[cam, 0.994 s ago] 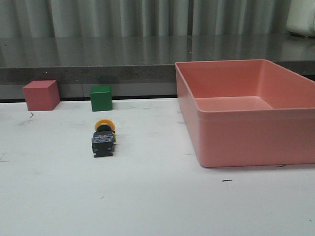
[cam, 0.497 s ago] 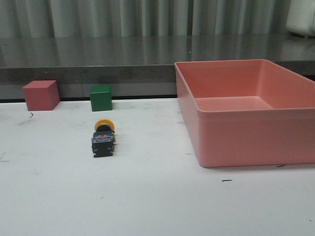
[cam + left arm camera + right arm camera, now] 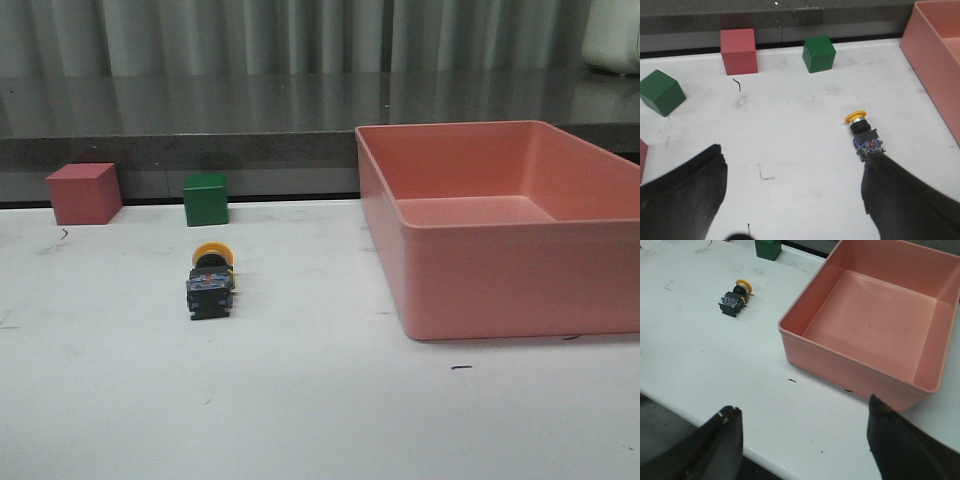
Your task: Place and stand button with both arms
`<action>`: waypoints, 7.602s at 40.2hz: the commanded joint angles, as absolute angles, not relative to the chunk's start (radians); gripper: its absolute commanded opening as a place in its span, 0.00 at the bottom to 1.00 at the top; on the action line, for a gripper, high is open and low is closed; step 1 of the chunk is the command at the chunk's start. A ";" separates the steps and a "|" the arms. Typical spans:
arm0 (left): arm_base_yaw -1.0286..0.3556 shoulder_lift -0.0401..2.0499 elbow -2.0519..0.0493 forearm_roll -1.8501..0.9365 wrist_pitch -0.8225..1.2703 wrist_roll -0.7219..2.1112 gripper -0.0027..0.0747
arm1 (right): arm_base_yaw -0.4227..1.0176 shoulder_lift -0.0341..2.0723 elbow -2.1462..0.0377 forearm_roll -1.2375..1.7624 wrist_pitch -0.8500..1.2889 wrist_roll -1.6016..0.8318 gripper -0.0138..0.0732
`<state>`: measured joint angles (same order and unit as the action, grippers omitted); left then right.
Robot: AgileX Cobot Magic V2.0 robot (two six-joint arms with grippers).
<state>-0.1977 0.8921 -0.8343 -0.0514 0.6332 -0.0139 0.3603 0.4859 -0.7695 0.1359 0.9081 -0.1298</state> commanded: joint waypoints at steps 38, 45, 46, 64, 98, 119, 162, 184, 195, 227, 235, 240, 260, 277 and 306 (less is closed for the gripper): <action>-0.434 1.624 -1.373 -0.116 0.872 -0.151 0.74 | 0.356 0.489 -0.793 0.142 0.837 -0.138 0.78; -0.434 1.744 -1.503 -0.116 0.975 -0.239 0.74 | 0.356 0.489 -0.793 0.142 0.837 -0.138 0.78; -0.434 1.762 -1.519 -0.116 0.988 -0.256 0.74 | 0.356 0.489 -0.793 0.142 0.837 -0.138 0.78; -0.436 1.979 -1.748 0.000 1.142 -0.413 0.74 | 0.356 0.489 -0.793 0.142 0.837 -0.138 0.78; -0.446 2.197 -1.921 -0.031 1.157 -0.459 0.74 | 0.356 0.489 -0.793 0.142 0.837 -0.138 0.78; -0.451 2.220 -1.935 -0.033 1.189 -0.459 0.51 | 0.356 0.489 -0.793 0.142 0.837 -0.138 0.78; -0.399 1.880 -1.755 -0.037 1.136 -0.208 0.40 | 0.356 0.489 -0.793 0.142 0.837 -0.138 0.78; -0.212 1.363 -1.061 -0.148 0.551 -0.014 0.40 | 0.356 0.489 -0.793 0.142 0.837 -0.138 0.78; -0.210 1.178 -0.736 -0.137 0.107 -0.008 0.40 | 0.356 0.489 -0.793 0.142 0.837 -0.138 0.78; -0.342 1.526 -0.307 -0.120 -1.269 -0.032 0.40 | 0.356 0.489 -0.793 0.142 0.837 -0.138 0.78; -0.342 1.718 -0.337 -0.088 -1.361 -0.052 0.40 | 0.356 0.489 -0.793 0.142 0.837 -0.138 0.78; -0.342 1.791 -0.372 -0.071 -1.361 -0.093 0.40 | 0.356 0.489 -0.793 0.142 0.837 -0.138 0.78; -0.342 1.882 -0.450 -0.073 -1.361 -0.142 0.40 | 0.356 0.489 -0.793 0.142 0.837 -0.138 0.78; -0.342 1.901 -0.448 -0.048 -1.361 -0.142 0.51 | 0.356 0.489 -0.793 0.142 0.837 -0.138 0.78; -0.342 1.536 -0.303 -0.048 -1.258 -0.142 0.70 | 0.356 0.489 -0.793 0.142 0.837 -0.138 0.78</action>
